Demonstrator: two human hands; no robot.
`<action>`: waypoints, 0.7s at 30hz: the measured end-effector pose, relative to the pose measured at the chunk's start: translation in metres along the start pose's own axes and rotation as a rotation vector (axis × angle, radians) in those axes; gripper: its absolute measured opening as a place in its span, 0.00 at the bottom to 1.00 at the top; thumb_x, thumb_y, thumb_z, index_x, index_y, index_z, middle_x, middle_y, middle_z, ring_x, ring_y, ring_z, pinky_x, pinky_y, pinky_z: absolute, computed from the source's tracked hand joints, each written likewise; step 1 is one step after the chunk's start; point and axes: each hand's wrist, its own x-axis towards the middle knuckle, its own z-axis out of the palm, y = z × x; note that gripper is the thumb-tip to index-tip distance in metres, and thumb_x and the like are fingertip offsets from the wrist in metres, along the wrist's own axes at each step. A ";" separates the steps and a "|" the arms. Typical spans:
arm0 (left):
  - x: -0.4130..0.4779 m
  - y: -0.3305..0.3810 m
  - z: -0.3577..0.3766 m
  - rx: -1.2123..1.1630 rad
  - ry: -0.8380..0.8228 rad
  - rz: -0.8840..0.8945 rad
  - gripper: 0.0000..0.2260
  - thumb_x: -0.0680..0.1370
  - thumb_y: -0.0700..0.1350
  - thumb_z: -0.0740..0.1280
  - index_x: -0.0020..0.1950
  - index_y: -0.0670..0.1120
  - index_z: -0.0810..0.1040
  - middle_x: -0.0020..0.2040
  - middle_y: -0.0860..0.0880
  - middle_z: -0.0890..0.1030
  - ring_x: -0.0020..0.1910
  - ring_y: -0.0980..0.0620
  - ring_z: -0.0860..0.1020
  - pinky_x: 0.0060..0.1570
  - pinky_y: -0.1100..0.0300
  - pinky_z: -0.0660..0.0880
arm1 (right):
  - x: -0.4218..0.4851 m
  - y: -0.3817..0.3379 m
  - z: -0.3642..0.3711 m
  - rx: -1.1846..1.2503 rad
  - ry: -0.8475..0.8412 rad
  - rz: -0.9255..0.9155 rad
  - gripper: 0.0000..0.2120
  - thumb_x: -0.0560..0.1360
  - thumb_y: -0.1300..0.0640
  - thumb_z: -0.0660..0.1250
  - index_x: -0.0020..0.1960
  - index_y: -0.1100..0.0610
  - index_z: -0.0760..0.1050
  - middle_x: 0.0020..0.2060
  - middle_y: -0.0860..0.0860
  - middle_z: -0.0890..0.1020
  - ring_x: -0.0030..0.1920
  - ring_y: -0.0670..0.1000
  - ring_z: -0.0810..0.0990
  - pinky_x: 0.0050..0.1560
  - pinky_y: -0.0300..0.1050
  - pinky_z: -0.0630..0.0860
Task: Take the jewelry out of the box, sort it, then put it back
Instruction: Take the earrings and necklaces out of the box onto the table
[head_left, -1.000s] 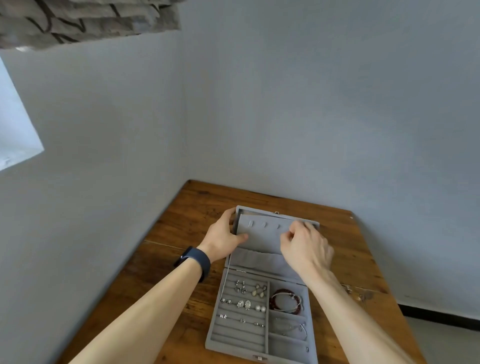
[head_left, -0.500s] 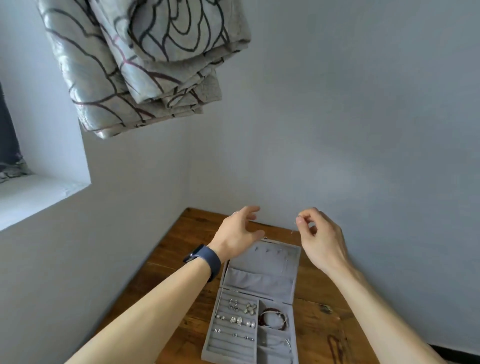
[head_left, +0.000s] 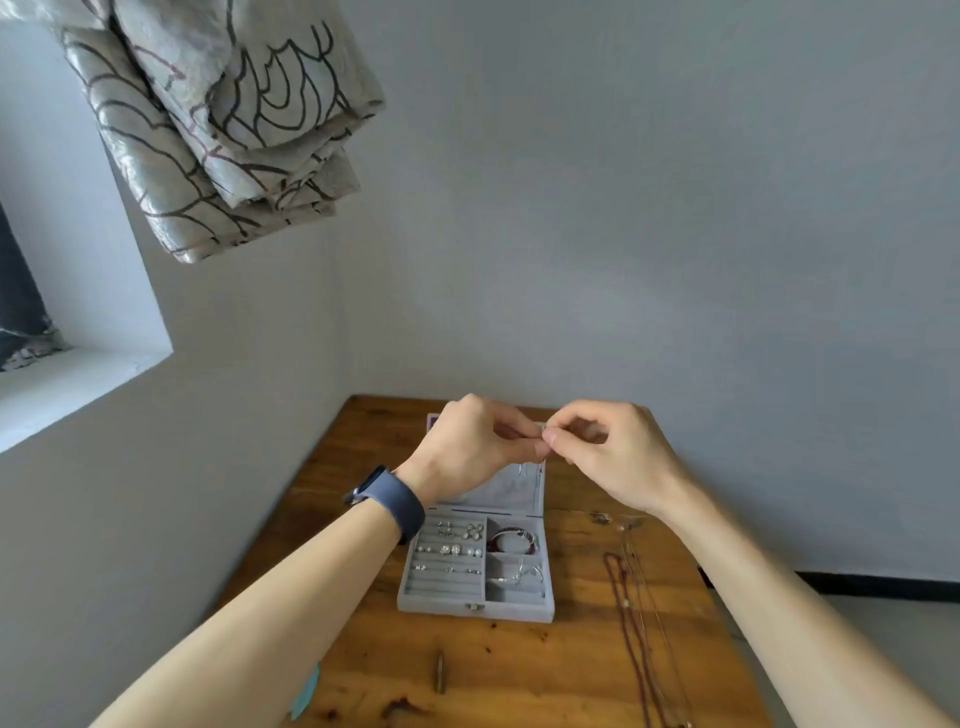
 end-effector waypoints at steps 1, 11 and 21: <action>-0.009 0.000 0.005 -0.032 -0.017 0.007 0.04 0.72 0.53 0.77 0.42 0.53 0.87 0.40 0.61 0.85 0.41 0.65 0.82 0.42 0.76 0.71 | -0.012 0.002 0.002 0.094 -0.022 -0.009 0.07 0.72 0.41 0.66 0.44 0.40 0.82 0.40 0.39 0.85 0.41 0.44 0.83 0.46 0.50 0.80; -0.076 -0.003 0.046 -0.408 -0.034 -0.186 0.04 0.76 0.49 0.75 0.45 0.49 0.86 0.41 0.49 0.86 0.42 0.49 0.85 0.47 0.59 0.82 | -0.132 0.014 0.080 0.741 -0.112 0.286 0.10 0.80 0.47 0.65 0.57 0.46 0.81 0.57 0.42 0.84 0.61 0.40 0.79 0.56 0.35 0.74; -0.120 -0.046 0.064 -1.038 0.081 -0.597 0.03 0.79 0.43 0.66 0.50 0.44 0.79 0.35 0.50 0.77 0.36 0.52 0.79 0.39 0.60 0.79 | -0.229 0.021 0.135 0.907 -0.021 0.600 0.14 0.81 0.50 0.61 0.42 0.52 0.80 0.39 0.51 0.82 0.46 0.50 0.82 0.51 0.41 0.75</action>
